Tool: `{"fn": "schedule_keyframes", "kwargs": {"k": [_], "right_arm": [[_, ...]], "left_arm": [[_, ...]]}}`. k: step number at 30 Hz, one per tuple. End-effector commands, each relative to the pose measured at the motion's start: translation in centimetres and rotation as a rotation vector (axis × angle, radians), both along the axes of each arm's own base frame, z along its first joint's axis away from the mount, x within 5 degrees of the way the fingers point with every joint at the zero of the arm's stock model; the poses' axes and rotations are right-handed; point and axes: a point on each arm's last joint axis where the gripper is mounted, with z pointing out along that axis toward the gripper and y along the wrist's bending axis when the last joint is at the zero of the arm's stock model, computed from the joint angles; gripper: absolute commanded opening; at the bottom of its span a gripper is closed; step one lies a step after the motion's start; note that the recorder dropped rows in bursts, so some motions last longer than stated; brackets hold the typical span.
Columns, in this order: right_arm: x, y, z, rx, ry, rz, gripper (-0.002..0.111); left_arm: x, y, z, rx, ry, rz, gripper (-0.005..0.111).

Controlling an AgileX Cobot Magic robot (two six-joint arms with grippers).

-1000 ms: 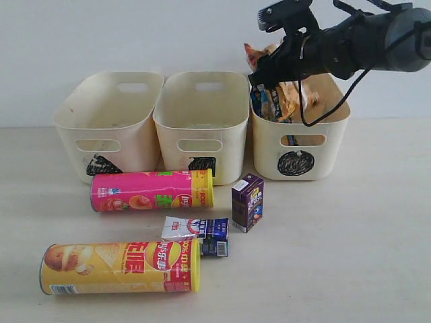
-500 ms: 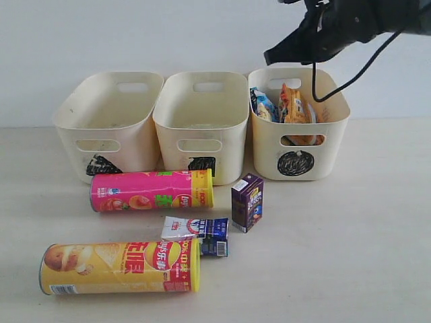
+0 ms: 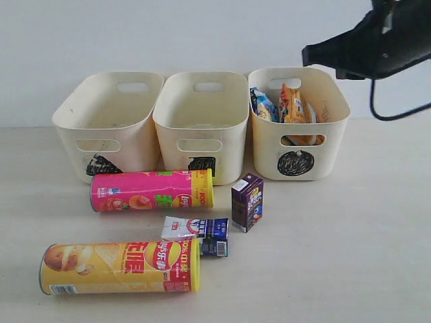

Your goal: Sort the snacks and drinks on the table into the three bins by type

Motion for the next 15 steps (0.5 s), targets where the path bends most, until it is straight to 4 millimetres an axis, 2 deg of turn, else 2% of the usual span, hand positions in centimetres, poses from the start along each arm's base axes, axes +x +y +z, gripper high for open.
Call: {"fn": "schedule_keyframes", "kwargs": {"k": [1,11,15], "right_arm": [[-5.6,-2.0,2.1,0.075,-0.082,-0.024,0.002],[-19.1,-6.7,5.1,0.19,-0.311,-0.055,0.002],[-23.2,-8.1,5.5,0.227,-0.409,-0.06,0.002]], "left_arm": [[0.0,0.0,0.1,-0.017,-0.003,0.005,0.004],[0.0,0.0,0.1,-0.017,-0.003,0.005,0.004],[0.0,0.0,0.1,-0.017,-0.003,0.005,0.004]]}}
